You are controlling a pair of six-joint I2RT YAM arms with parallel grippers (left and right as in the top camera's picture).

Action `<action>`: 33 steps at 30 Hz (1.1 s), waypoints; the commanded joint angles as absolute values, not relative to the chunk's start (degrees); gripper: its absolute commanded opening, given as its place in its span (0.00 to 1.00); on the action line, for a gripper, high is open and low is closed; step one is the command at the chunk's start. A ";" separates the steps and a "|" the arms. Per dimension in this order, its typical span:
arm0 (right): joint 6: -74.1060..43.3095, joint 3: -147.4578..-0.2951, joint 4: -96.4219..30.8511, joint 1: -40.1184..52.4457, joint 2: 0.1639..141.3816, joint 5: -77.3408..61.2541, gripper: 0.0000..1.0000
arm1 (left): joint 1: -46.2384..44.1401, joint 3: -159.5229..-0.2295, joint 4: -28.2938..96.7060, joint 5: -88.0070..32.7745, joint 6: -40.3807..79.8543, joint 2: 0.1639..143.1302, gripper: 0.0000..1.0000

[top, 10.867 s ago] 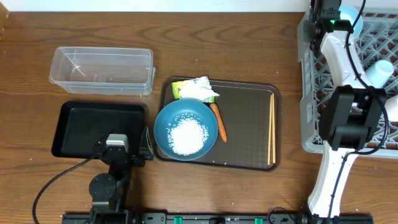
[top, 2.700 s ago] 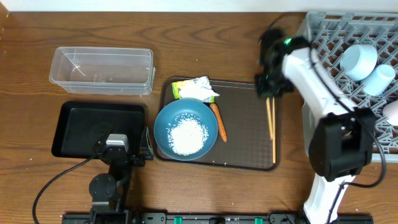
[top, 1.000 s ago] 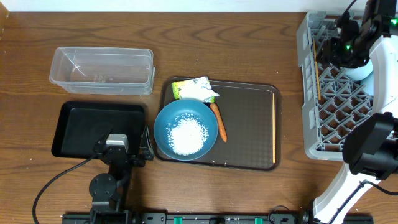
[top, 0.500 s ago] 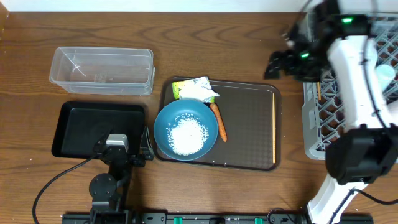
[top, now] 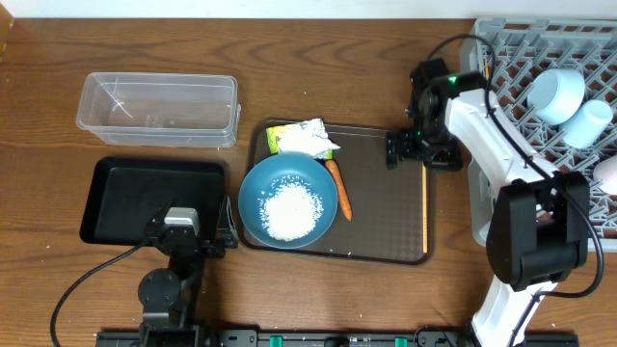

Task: Sort waste into correct bins and load items into the dishwasher rack
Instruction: 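Return the right gripper to the tray and grasp the second chopstick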

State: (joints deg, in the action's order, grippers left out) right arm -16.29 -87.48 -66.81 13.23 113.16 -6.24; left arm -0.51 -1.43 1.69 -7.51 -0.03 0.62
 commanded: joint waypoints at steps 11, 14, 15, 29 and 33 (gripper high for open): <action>-15.18 -77.08 -55.70 13.41 112.62 -6.83 0.94 | -0.69 -0.23 3.16 -8.29 -0.19 0.30 0.98; -15.14 -75.26 -52.97 13.41 112.62 -5.82 0.94 | -0.69 -0.23 3.18 -8.29 -0.19 0.30 0.98; -15.11 -74.85 -52.34 13.41 112.62 -5.10 0.94 | -0.69 -0.23 3.18 -8.29 -0.19 0.30 0.98; -18.20 -69.08 -46.44 15.20 112.62 -2.59 0.59 | -0.69 -0.23 3.18 -8.29 -0.19 0.30 0.98; -18.44 -68.23 -46.11 15.44 112.62 -2.61 0.31 | -0.69 -0.23 3.18 -8.29 -0.19 0.30 0.98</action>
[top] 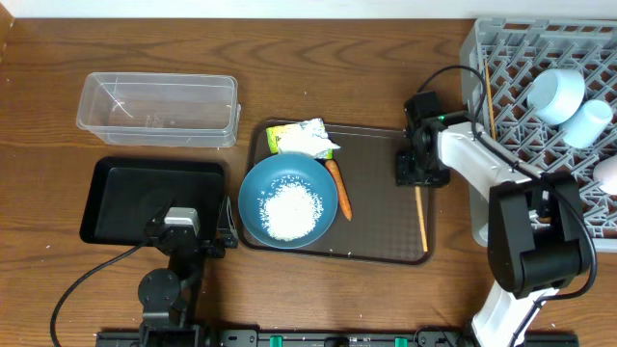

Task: Sort waste into correct bins and load items into the dishwasher rack
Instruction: 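Return the right gripper to the tray and grasp the second chopstick, then carry the chopstick into the dish rack and release it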

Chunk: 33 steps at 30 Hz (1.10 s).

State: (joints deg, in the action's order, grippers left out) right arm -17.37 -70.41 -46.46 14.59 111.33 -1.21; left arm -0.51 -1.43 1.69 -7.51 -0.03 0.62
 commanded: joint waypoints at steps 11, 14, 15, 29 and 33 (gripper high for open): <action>-18.06 -76.60 -53.58 13.93 111.33 -10.48 0.01 | -0.69 -0.23 3.18 -8.29 -0.19 0.30 0.98; -14.37 -85.65 -60.36 10.96 109.71 -12.10 0.01 | -0.69 -0.23 3.18 -8.29 -0.19 0.30 0.98; -13.15 -89.34 -62.74 9.65 109.03 -12.10 0.01 | -0.69 -0.23 3.16 -8.29 -0.19 0.30 0.98; -0.97 -114.28 -67.66 -11.42 106.91 -12.67 0.01 | -0.69 -0.23 3.18 -8.29 -0.19 0.30 0.98; 2.79 -114.26 -66.46 -14.94 108.20 -12.64 0.01 | -0.69 -0.23 3.18 -8.29 -0.19 0.30 0.98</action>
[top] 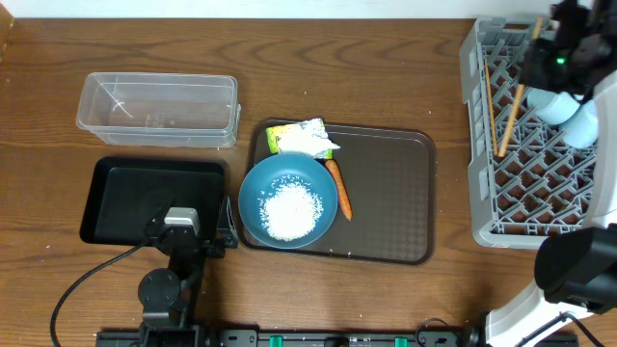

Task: Sort waste into correct bins and load items into the dishwasher rack
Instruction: 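Carry the chopstick into the dish rack and release it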

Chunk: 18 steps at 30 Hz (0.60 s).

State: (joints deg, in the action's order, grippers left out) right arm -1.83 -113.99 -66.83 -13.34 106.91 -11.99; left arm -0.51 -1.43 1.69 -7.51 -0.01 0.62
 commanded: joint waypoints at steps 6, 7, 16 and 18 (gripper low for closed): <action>5.43 -114.26 -65.78 -15.68 112.01 -12.25 0.01 | -0.69 -0.23 3.18 -8.29 -0.19 0.30 0.98; 5.43 -114.26 -65.63 -15.66 112.86 -12.27 0.01 | -0.69 -0.23 3.16 -8.29 -0.19 0.30 0.98; 5.87 -114.26 -64.73 -15.38 118.39 -12.53 0.01 | -0.69 -0.23 3.18 -8.29 -0.19 0.30 0.98; 5.91 -114.26 -64.79 -14.92 118.63 -13.15 0.02 | -0.69 -0.23 3.18 -8.29 -0.19 0.30 0.98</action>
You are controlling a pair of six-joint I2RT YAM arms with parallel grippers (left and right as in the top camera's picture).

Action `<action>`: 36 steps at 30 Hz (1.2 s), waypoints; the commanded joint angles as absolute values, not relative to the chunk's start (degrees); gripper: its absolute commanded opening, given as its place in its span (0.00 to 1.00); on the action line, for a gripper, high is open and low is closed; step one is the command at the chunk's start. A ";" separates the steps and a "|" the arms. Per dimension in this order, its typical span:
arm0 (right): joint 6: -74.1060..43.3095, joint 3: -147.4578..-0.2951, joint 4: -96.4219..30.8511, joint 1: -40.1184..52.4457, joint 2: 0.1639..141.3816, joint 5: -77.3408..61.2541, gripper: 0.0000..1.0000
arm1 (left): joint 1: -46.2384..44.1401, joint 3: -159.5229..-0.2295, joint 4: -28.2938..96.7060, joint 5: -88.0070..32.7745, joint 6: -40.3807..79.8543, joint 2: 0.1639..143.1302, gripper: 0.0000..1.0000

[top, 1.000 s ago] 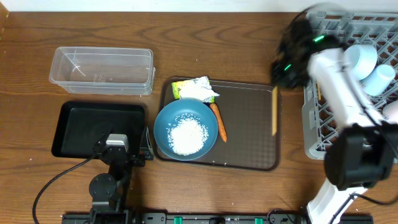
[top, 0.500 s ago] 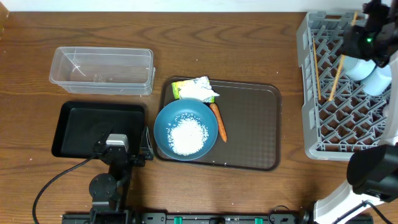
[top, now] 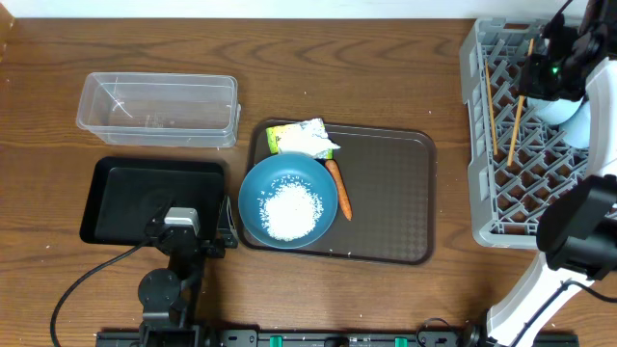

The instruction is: Sort waste into correct bins and load items into the dishwasher rack

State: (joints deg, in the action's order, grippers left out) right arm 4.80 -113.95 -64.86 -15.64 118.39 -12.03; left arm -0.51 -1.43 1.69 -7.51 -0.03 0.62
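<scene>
My right gripper (top: 538, 60) hangs over the grey dishwasher rack (top: 482, 183), shut on the top of a wooden chopstick (top: 517, 116) that slants down into the rack's grid. A second chopstick (top: 490, 106) lies in the rack just to its left. On the brown tray (top: 386, 202) sit a blue bowl (top: 287, 202) of rice, a carrot (top: 337, 189) and a green-and-white wrapper (top: 305, 138). My left gripper (top: 224, 231) rests at the black bin's near right corner; its jaws are too small to read.
A clear plastic container (top: 159, 108) stands at the back left, with a black bin (top: 125, 188) in front of it. Two white cups (top: 562, 92) lie in the rack's right part. The right arm's base stands at the front right.
The chopstick in my right gripper has gone from a steep slant high over the rack to a more upright pose, lower and slightly right, beside the first chopstick. The left arm is unchanged.
My right gripper was at the tray's right edge over a chopstick lying there, one chopstick being in the rack. Then it was down on that chopstick's far end. Then it held the chopstick over the rack, and now lower into the grid.
</scene>
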 commanded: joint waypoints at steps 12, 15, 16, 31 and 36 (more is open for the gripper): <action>5.76 -114.26 -66.65 -11.22 118.63 -13.85 0.68 | -0.69 -0.23 3.18 -8.29 -0.19 0.30 0.98; 4.51 -114.32 -67.92 -10.24 118.52 -17.15 0.72 | -0.69 -0.23 3.18 -8.27 -0.19 0.30 0.98; 4.49 -114.32 -68.66 -9.76 118.50 -19.68 0.72 | -0.69 -0.23 3.18 -8.29 -0.19 0.30 0.98; 1.78 -113.60 -74.08 7.79 118.41 -29.23 0.70 | -0.69 -0.23 3.18 -8.29 -0.19 0.30 0.98; -6.66 -113.40 -72.79 16.58 118.41 -13.72 0.99 | -0.69 -0.23 3.16 -8.29 -0.19 0.30 0.98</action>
